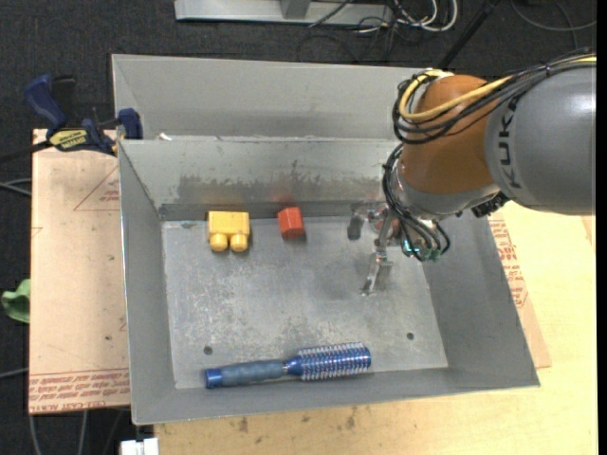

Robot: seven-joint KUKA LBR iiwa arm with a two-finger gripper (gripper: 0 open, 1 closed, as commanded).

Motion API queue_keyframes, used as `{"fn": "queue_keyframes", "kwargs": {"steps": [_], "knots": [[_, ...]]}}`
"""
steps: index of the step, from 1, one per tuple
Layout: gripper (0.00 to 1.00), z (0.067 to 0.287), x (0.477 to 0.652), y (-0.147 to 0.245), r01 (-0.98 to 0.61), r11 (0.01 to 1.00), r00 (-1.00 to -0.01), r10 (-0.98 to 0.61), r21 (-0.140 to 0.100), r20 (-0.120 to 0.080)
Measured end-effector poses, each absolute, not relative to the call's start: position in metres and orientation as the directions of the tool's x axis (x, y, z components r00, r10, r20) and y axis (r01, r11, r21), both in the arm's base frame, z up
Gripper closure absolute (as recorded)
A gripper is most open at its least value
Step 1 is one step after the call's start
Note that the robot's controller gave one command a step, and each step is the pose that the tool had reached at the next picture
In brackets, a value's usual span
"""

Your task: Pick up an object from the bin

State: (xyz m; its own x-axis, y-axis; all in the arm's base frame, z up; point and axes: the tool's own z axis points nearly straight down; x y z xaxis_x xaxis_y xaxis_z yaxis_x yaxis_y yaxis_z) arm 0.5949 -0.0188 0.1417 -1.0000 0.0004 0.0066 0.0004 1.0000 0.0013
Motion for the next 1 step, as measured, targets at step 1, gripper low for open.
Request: {"fn": "queue_keyframes", "kwargs": {"steps": [1], "knots": [[0.0,0.1208,0.5098,0.0122,-0.008,1.0,-1.0,-0.008,0.003,0.007]]}}
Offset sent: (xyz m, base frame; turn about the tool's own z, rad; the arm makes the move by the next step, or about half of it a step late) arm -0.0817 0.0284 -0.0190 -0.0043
